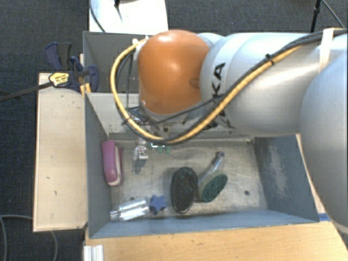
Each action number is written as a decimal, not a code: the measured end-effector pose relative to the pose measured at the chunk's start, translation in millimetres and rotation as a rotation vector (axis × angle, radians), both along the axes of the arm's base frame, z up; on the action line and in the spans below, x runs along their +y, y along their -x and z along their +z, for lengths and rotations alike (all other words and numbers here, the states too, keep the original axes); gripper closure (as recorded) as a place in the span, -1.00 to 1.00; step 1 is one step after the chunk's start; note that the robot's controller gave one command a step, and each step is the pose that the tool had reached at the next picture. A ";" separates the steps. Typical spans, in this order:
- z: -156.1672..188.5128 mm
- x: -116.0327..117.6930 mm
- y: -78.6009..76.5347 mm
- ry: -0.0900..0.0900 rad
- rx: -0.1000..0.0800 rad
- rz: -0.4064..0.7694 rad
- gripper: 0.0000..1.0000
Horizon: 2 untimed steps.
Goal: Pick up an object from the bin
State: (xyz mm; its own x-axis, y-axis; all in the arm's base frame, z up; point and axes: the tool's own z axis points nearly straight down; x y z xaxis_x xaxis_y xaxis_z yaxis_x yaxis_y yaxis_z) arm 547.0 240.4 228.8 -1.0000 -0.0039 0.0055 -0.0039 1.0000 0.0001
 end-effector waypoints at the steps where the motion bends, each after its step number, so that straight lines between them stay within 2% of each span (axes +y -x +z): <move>1: -142.1 -13.4 30.8 -0.003 -0.017 0.256 -1.00; 2: -139.6 -103.4 35.9 -0.003 -0.032 0.298 -1.00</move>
Offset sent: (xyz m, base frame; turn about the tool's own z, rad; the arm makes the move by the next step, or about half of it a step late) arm -0.0339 -0.0133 -0.1428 -0.2581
